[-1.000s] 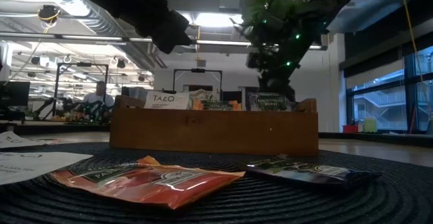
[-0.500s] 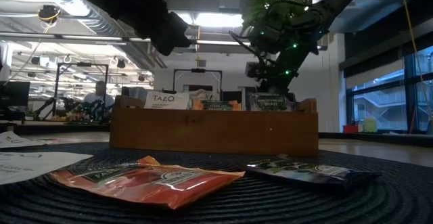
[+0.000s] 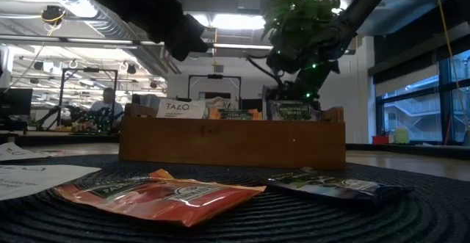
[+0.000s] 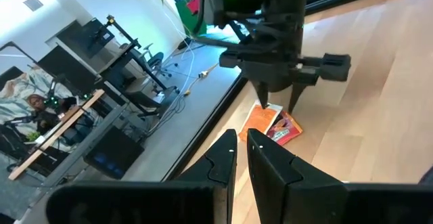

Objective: Pick & Place Tea
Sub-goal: Put the white orange tea bag into the left section of the wooden organizer

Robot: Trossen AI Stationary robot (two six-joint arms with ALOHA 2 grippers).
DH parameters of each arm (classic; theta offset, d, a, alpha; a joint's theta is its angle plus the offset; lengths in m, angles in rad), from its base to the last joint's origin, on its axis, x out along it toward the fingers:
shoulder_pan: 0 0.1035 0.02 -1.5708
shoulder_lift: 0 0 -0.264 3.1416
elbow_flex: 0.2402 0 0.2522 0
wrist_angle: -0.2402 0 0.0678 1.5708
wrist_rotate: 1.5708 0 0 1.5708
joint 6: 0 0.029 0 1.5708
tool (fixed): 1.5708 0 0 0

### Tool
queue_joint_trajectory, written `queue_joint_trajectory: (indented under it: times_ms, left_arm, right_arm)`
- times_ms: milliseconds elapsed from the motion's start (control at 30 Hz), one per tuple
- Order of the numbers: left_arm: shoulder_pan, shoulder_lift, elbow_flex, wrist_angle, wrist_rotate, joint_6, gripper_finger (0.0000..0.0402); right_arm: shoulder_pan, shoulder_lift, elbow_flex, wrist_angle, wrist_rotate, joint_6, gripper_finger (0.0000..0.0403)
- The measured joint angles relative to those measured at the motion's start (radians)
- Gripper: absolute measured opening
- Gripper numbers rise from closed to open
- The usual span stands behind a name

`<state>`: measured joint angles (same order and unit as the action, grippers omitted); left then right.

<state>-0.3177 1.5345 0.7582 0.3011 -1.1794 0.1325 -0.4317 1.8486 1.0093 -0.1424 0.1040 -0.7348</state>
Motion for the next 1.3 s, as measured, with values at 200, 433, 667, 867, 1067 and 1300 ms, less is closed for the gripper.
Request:
queue_joint_trajectory:
  times_ms: [200,433,667,867,1067,1300]
  left_arm:
    - [0.013,0.000,0.000,-0.020,0.024,-0.028,0.0033]
    - [0.022,0.000,0.000,-0.027,0.029,-0.037,0.0033]
    - [0.022,0.000,0.000,-0.036,0.030,-0.036,0.0033]
    - [0.022,0.000,0.000,-0.037,0.030,-0.041,0.0033]
    - [0.022,0.000,0.000,-0.037,0.075,-0.041,0.0033]
    - [0.022,0.000,0.000,-0.037,0.099,-0.041,0.0033]
  right_arm:
    - [-0.025,0.051,0.005,0.030,-0.003,0.076,0.0194]
    - [-0.033,0.069,0.006,-0.012,-0.001,0.106,0.0149]
    - [-0.018,0.069,0.007,-0.063,-0.003,0.121,0.0091]
    - [0.023,0.069,0.007,-0.103,0.006,0.168,0.0038]
    - [0.089,0.064,0.007,-0.164,-0.002,0.245,0.0009]
    - [0.129,0.025,0.001,-0.219,-0.038,0.315,0.0012]
